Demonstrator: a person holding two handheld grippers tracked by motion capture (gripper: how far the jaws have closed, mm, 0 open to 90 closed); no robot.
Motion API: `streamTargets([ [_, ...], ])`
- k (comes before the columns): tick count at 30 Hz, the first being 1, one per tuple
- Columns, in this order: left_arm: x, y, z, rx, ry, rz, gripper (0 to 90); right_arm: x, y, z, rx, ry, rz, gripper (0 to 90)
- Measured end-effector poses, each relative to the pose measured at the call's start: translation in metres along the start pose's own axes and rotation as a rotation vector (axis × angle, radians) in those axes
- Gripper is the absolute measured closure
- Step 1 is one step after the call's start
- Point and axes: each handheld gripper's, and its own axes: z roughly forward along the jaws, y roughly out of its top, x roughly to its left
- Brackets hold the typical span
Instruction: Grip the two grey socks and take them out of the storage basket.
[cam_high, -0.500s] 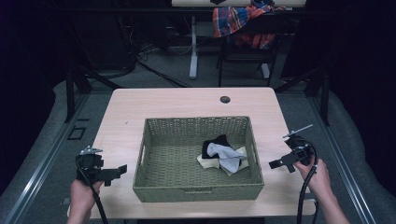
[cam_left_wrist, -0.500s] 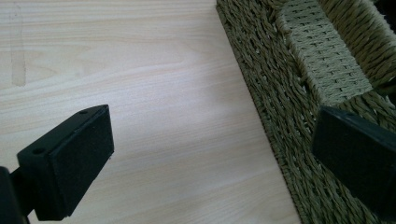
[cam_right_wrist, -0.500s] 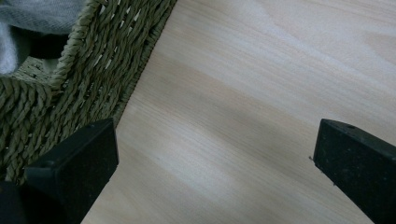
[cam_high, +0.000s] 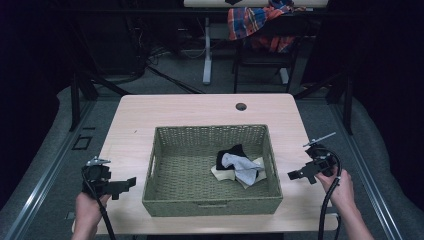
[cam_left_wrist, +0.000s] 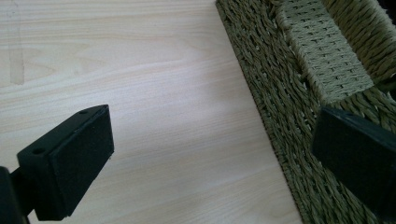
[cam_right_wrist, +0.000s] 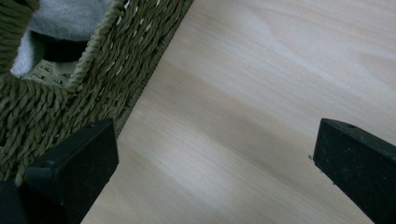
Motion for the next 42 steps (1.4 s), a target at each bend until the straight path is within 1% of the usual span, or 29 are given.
streamTargets([
  [2, 0.0, 0.001, 0.001, 0.003, -0.001, 0.002, 0.0, -0.002, 0.0, -0.002, -0.012, -0.026, -0.022, 0.0],
  [4, 0.0, 0.001, 0.002, 0.008, -0.001, 0.003, 0.0, -0.002, 0.001, -0.003, -0.026, -0.041, -0.025, 0.0],
  [5, -0.001, 0.001, 0.002, 0.011, -0.001, 0.004, 0.0, -0.001, 0.001, -0.001, -0.047, -0.043, -0.021, 0.0],
  [6, -0.001, 0.001, 0.002, 0.01, -0.001, 0.005, 0.0, -0.001, 0.003, -0.002, -0.024, -0.056, -0.05, 0.0],
  [7, -0.001, 0.001, 0.002, 0.01, -0.001, 0.005, 0.0, 0.0, 0.005, -0.001, -0.012, -0.078, -0.055, 0.0],
  [9, -0.001, 0.001, 0.002, 0.011, -0.002, 0.004, 0.0, 0.002, 0.009, -0.002, 0.007, -0.13, -0.104, 0.0],
  [10, -0.001, 0.001, 0.002, 0.01, -0.001, 0.003, 0.0, 0.004, 0.011, -0.002, -0.005, -0.149, -0.122, 0.0],
  [13, -0.001, 0.001, 0.002, 0.01, -0.004, 0.004, 0.0, 0.004, 0.016, -0.006, 0.003, -0.18, -0.133, 0.0],
  [14, -0.001, 0.001, 0.003, 0.01, -0.004, 0.003, 0.0, 0.004, 0.018, -0.006, -0.015, -0.159, -0.125, 0.0],
  [15, -0.001, 0.001, 0.003, 0.011, -0.005, 0.005, 0.0, 0.004, 0.019, -0.006, -0.01, -0.152, -0.119, 0.0],
  [16, -0.001, 0.002, 0.003, 0.011, -0.006, 0.006, 0.0, 0.003, 0.021, -0.008, 0.0, -0.145, -0.097, 0.0],
  [18, -0.001, 0.002, 0.003, 0.011, -0.007, 0.006, 0.0, 0.005, 0.024, -0.013, 0.002, -0.15, -0.09, 0.0],
  [19, -0.001, 0.002, 0.003, 0.011, -0.007, 0.006, 0.0, 0.006, 0.026, -0.016, -0.002, -0.139, -0.08, 0.0],
  [20, -0.001, 0.001, 0.003, 0.011, -0.007, 0.006, 0.0, 0.006, 0.026, -0.016, -0.002, -0.139, -0.08, 0.0],
  [21, -0.001, 0.001, 0.003, 0.012, -0.007, 0.006, 0.0, 0.009, 0.031, -0.024, -0.025, -0.12, -0.077, 0.0],
  [22, -0.001, 0.002, 0.003, 0.015, -0.007, 0.006, 0.0, 0.011, 0.033, -0.027, -0.035, -0.11, -0.072, 0.0],
  [25, -0.002, 0.002, 0.003, 0.016, -0.008, 0.009, 0.0, 0.016, 0.038, -0.031, -0.054, -0.09, -0.079, 0.0],
  [28, -0.002, 0.002, 0.003, 0.016, -0.008, 0.008, 0.0, 0.027, 0.047, -0.037, -0.059, -0.068, -0.11, 0.0],
  [30, -0.002, 0.002, 0.003, 0.015, -0.007, 0.009, 0.0, 0.03, 0.049, -0.038, -0.064, -0.066, -0.112, 0.0],
  [31, -0.002, 0.002, 0.003, 0.014, -0.007, 0.008, 0.0, 0.038, 0.055, -0.042, -0.07, -0.056, -0.131, 0.0],
  [33, -0.002, 0.002, 0.003, 0.014, -0.008, 0.008, 0.0, 0.041, 0.056, -0.043, -0.079, -0.056, -0.133, 0.0],
  [34, -0.002, 0.002, 0.003, 0.014, -0.008, 0.008, 0.0, 0.048, 0.061, -0.046, -0.074, -0.055, -0.154, 0.0],
  [36, -0.002, 0.002, 0.003, 0.016, -0.01, 0.008, 0.0, 0.051, 0.063, -0.046, -0.07, -0.053, -0.161, 0.3],
  [37, -0.002, 0.002, 0.003, 0.02, -0.012, 0.009, 0.0, 0.06, 0.069, -0.045, -0.053, -0.05, -0.187, 0.6],
  [38, -0.002, 0.002, 0.004, 0.021, -0.012, 0.008, 0.0, 0.063, 0.071, -0.044, -0.054, -0.045, -0.195, 0.6],
  [39, -0.002, 0.002, 0.004, 0.021, -0.013, 0.009, 0.0, 0.065, 0.073, -0.044, -0.035, -0.048, -0.213, 0.7],
  [40, -0.002, 0.002, 0.004, 0.021, -0.013, 0.009, 0.0, 0.065, 0.073, -0.044, -0.035, -0.048, -0.213, 0.7],
  [41, -0.003, 0.003, 0.005, 0.026, -0.01, 0.015, 0.0, 0.074, 0.079, -0.041, -0.04, -0.04, -0.223, 2.3],
  [42, -0.003, 0.003, 0.005, 0.026, -0.01, 0.015, 0.0, 0.077, 0.081, -0.041, -0.029, -0.037, -0.232, 3.0],
])
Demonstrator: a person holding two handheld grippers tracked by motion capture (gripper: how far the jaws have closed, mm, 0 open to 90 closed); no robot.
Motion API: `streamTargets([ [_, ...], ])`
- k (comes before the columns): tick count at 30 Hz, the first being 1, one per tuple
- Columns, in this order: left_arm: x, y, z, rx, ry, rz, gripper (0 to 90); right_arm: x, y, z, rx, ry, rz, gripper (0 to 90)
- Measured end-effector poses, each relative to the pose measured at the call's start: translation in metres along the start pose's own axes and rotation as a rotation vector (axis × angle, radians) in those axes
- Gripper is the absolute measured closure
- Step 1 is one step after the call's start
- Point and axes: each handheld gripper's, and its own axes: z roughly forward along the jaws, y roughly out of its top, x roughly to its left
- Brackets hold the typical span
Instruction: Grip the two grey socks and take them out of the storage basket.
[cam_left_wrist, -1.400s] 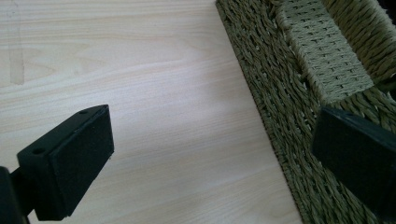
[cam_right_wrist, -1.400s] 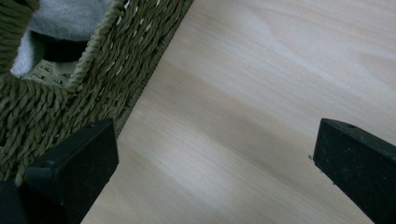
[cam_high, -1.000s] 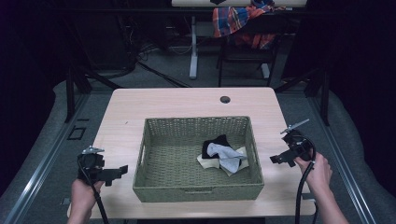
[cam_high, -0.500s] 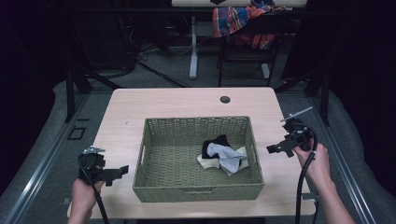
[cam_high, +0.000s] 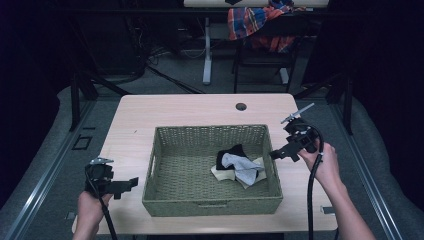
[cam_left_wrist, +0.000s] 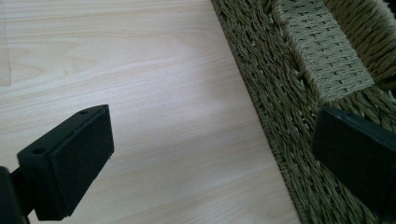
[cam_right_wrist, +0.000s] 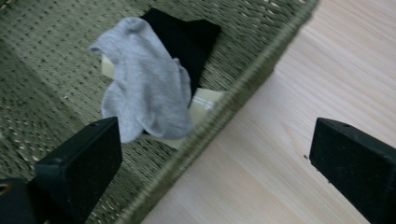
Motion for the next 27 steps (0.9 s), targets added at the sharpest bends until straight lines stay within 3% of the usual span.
streamTargets([
  [8, 0.0, 0.0, 0.0, 0.001, -0.002, -0.003, 0.0, 0.021, 0.03, 0.01, 0.021, 0.015, -0.067, 5.8],
  [11, 0.001, 0.0, 0.0, 0.001, -0.004, -0.004, 0.0, 0.028, 0.037, 0.016, 0.013, 0.027, -0.075, 8.6],
  [14, 0.001, 0.0, 0.0, -0.001, -0.004, -0.007, 0.0, 0.04, 0.049, 0.027, 0.04, 0.035, -0.102, 13.3],
  [25, 0.0, 0.001, 0.0, -0.005, -0.006, 0.001, 0.0, 0.052, 0.049, 0.048, 0.086, 0.062, -0.152, 20.1],
  [27, 0.0, 0.001, 0.001, -0.005, -0.007, 0.0, 0.0, 0.054, 0.049, 0.053, 0.094, 0.044, -0.154, 20.4],
])
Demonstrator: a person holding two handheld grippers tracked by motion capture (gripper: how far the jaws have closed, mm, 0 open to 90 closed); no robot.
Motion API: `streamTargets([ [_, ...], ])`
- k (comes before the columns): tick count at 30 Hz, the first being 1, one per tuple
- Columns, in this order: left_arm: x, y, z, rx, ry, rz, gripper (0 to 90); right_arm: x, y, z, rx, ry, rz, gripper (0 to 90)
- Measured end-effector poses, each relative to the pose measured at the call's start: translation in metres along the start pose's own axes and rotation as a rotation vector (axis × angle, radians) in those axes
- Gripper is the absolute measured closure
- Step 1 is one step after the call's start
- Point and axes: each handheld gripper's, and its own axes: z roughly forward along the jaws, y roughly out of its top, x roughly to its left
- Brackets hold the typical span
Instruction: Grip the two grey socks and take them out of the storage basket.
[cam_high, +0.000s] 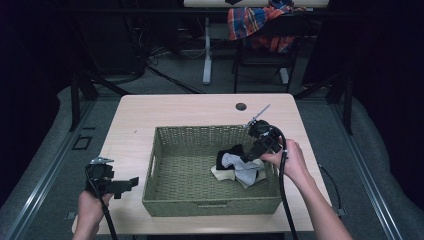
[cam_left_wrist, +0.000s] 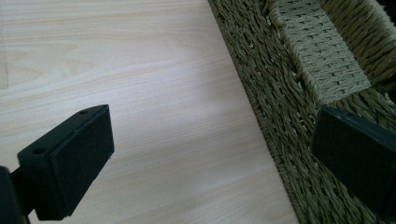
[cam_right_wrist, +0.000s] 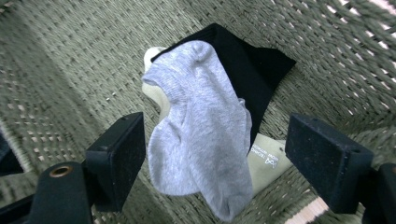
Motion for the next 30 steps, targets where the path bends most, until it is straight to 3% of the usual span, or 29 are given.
streamTargets([
  [6, 0.0, 0.0, 0.0, 0.0, -0.003, 0.001, 0.0, 0.002, 0.0, 0.01, 0.021, 0.003, -0.002, 27.4],
  [7, 0.0, 0.0, 0.0, 0.0, -0.005, 0.001, 0.0, 0.003, -0.001, 0.014, 0.038, 0.001, -0.006, 35.0],
  [11, 0.0, 0.0, 0.0, 0.001, -0.007, 0.003, 0.0, 0.005, -0.002, 0.02, 0.064, -0.015, -0.009, 41.1],
  [18, 0.0, 0.0, 0.0, 0.006, -0.01, 0.006, 0.0, 0.009, -0.002, 0.029, 0.093, -0.033, -0.024, 45.2],
  [24, -0.001, 0.0, 0.001, 0.009, -0.006, 0.009, 0.0, 0.011, -0.001, 0.038, 0.127, -0.064, -0.033, 60.9],
  [27, -0.001, 0.0, 0.001, 0.014, -0.006, 0.012, 0.0, 0.011, -0.001, 0.037, 0.131, -0.066, -0.038, 74.0],
  [30, -0.001, 0.0, 0.001, 0.015, -0.006, 0.013, 0.0, 0.011, -0.001, 0.036, 0.125, -0.065, -0.04, 78.7],
])
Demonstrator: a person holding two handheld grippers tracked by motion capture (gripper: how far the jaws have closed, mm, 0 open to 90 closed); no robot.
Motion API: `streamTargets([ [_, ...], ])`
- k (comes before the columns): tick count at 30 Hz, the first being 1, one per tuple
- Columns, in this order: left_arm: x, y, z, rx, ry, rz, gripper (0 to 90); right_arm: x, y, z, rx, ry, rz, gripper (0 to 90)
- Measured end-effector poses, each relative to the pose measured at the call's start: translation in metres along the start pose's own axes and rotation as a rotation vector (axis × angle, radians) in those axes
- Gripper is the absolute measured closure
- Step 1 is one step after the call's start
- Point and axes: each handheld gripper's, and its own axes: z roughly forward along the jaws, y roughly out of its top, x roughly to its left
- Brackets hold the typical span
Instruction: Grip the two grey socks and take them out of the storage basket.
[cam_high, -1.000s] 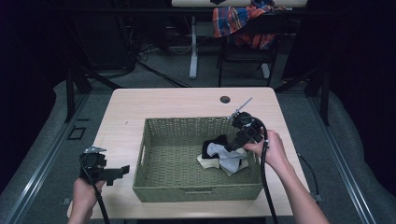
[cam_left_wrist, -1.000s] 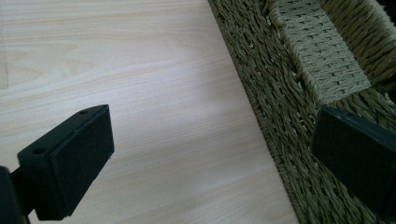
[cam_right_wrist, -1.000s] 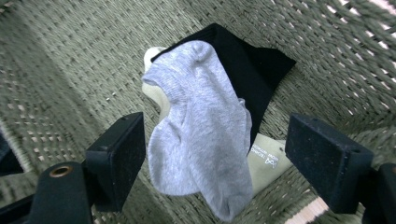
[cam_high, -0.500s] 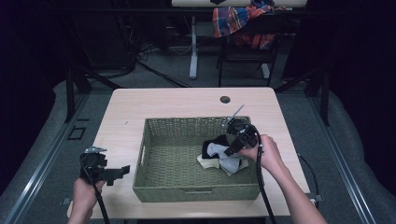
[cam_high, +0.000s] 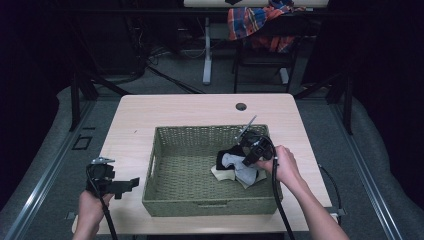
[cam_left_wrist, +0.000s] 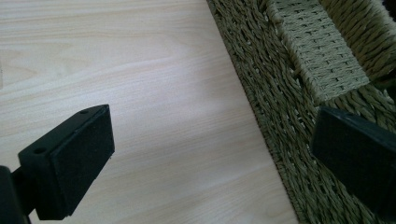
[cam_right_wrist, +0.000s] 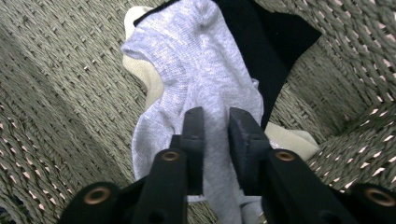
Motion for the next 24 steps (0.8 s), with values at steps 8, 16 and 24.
streamTargets([
  [8, 0.0, 0.0, 0.0, 0.002, 0.001, 0.0, 0.0, 0.001, 0.0, -0.008, -0.041, 0.012, 0.006, 84.8],
  [16, -0.001, 0.0, 0.0, 0.003, 0.005, 0.004, 0.0, -0.002, -0.002, -0.027, -0.091, 0.005, 0.01, 85.4],
  [24, -0.001, 0.0, 0.001, 0.006, 0.005, 0.004, 0.0, -0.005, -0.004, -0.042, -0.136, 0.002, 0.016, 85.5],
])
